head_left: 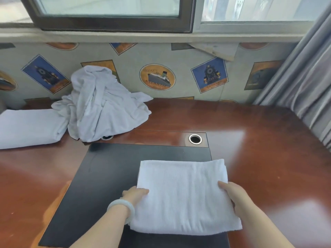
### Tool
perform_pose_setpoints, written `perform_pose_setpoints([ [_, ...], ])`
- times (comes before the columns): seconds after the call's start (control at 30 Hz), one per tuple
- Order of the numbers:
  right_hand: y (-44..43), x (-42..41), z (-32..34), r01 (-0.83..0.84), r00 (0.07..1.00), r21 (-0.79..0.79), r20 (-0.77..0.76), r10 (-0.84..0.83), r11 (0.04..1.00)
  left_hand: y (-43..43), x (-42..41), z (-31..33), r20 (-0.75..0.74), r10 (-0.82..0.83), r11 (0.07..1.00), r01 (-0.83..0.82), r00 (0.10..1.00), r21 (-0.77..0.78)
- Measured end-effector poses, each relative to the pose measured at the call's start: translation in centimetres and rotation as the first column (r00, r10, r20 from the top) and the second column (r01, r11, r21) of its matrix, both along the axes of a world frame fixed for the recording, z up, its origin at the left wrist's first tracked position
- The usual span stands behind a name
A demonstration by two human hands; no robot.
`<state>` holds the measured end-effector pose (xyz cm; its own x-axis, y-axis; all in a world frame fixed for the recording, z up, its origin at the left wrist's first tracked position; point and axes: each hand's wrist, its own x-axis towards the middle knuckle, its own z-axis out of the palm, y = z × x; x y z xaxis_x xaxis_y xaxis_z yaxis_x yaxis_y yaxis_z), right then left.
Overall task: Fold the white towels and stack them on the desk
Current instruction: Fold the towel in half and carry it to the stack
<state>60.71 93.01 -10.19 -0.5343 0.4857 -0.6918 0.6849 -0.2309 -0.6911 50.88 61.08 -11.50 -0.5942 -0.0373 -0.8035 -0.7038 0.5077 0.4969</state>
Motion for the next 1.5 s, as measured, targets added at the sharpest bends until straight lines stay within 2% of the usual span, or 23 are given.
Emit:
perform_pose_setpoints([
  [0.03, -0.6, -0.2, 0.3, 0.010, 1.000, 0.025, -0.017, -0.010, 1.000, 0.0, 0.2, 0.3, -0.044, -0.088, 0.993, 0.084, 0.995, -0.084],
  [0.1, -1.9, -0.3, 1.1, 0.036, 0.998, 0.104, -0.051, -0.031, 0.994, 0.0, 0.4, 0.2, -0.063, -0.155, 0.986, 0.150, 0.986, -0.070],
  [0.17, -3.6, -0.3, 2.2, 0.032, 0.995, 0.189, -0.103, -0.013, 0.981, -0.6, 0.6, 0.3, -0.038, -0.073, 0.990, 0.077, 0.997, 0.117],
  [0.23, -6.9, -1.0, 4.4, 0.010, 0.987, 0.254, -0.160, 0.032, 0.967, -3.2, 0.5, 0.9, -0.016, 0.001, 0.945, 0.004, 1.000, 0.327],
  [0.37, -13.5, -3.1, 8.8, -0.028, 0.961, 0.307, -0.254, 0.110, 0.951, -9.1, -0.3, 4.9, -0.135, 0.196, 0.885, -0.116, 0.971, 0.451],
  [0.5, -22.1, -6.0, 11.7, -0.087, 0.915, 0.242, -0.363, 0.173, 0.966, -18.7, -3.3, 9.0, -0.365, 0.264, 0.904, -0.096, 0.893, 0.417],
  [0.63, -30.4, -9.1, 13.7, -0.112, 0.861, 0.143, -0.480, 0.168, 0.983, -27.3, -5.6, 13.0, -0.498, 0.326, 0.909, -0.123, 0.803, 0.397],
  [0.8, -37.5, -13.2, 14.3, -0.175, 0.824, 0.073, -0.535, 0.187, 0.982, -35.3, -8.3, 14.7, -0.562, 0.354, 0.919, -0.165, 0.748, 0.359],
  [1.1, -48.1, -25.8, 12.5, -0.349, 0.791, -0.072, -0.558, 0.252, 0.934, -46.9, -14.2, 16.6, -0.651, 0.412, 0.911, -0.306, 0.638, 0.277],
  [1.27, -53.9, -31.3, 9.8, -0.329, 0.828, -0.049, -0.495, 0.263, 0.943, -53.7, -18.9, 14.2, -0.631, 0.410, 0.909, -0.347, 0.659, 0.229],
  [1.5, -60.4, -38.5, 6.7, -0.253, 0.886, -0.004, -0.403, 0.230, 0.967, -61.7, -28.6, 12.0, -0.605, 0.335, 0.942, -0.269, 0.722, 0.200],
])
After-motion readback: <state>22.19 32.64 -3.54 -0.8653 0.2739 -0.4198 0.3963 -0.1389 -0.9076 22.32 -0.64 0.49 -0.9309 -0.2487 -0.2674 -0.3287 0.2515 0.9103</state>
